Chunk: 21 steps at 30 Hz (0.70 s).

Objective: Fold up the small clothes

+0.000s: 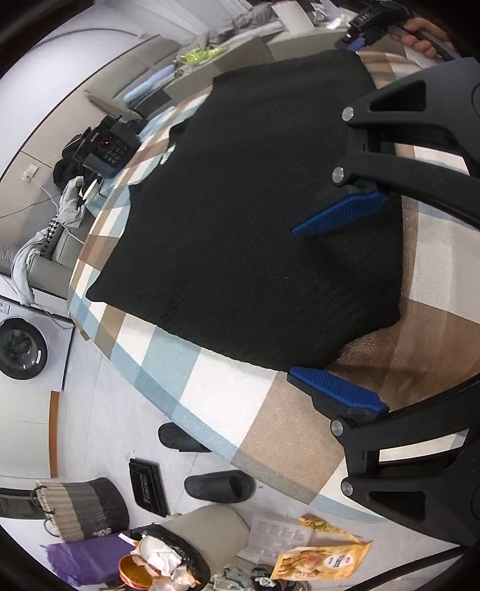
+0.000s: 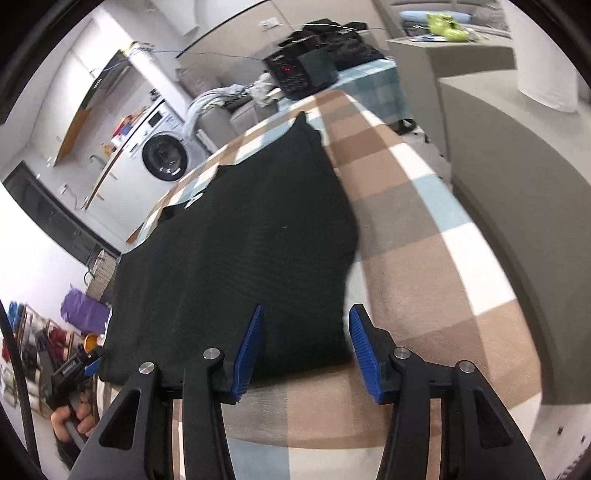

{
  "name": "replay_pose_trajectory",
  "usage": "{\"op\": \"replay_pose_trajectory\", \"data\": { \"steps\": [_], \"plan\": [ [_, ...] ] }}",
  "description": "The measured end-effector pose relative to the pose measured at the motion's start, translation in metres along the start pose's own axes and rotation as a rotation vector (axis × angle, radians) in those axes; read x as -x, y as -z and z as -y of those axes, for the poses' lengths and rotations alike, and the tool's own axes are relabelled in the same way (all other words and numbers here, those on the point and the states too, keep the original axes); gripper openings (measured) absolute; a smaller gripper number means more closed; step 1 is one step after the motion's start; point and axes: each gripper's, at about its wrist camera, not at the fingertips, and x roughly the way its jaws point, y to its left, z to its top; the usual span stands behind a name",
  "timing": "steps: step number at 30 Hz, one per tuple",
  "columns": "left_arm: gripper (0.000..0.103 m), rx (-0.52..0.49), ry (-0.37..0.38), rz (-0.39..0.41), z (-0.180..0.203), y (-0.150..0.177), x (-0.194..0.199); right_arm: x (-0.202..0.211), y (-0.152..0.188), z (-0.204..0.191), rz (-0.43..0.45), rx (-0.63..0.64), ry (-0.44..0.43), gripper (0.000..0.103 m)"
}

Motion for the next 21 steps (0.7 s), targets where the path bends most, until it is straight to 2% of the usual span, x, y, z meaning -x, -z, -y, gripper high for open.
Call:
{"op": "replay_pose_trajectory", "data": {
  "steps": [2, 4, 8, 9, 13, 21],
  "plan": [
    [0.070, -0.009, -0.012, 0.021, 0.003, 0.005, 0.001, -0.005, 0.001, -0.003, -0.009, 0.007, 0.033, 0.047],
    [0.066, -0.010, -0.022, 0.035, 0.005, 0.003, -0.002, -0.010, 0.002, -0.007, -0.004, 0.019, 0.062, 0.038],
    [0.023, -0.017, -0.009, 0.050, 0.008, 0.004, -0.005, -0.011, 0.004, -0.015, 0.021, 0.066, 0.093, 0.019],
    [0.018, -0.020, 0.009, 0.050, 0.009, 0.005, -0.006, -0.012, 0.003, -0.015, 0.018, 0.067, 0.094, 0.017],
    [0.014, -0.036, -0.007, 0.060, 0.010, 0.002, -0.007, -0.011, 0.003, -0.008, -0.004, 0.062, 0.115, 0.013],
    [0.014, -0.048, 0.008, 0.041, -0.003, 0.010, 0.005, 0.008, 0.020, -0.009, -0.044, 0.077, 0.118, 0.012]
  ]
}}
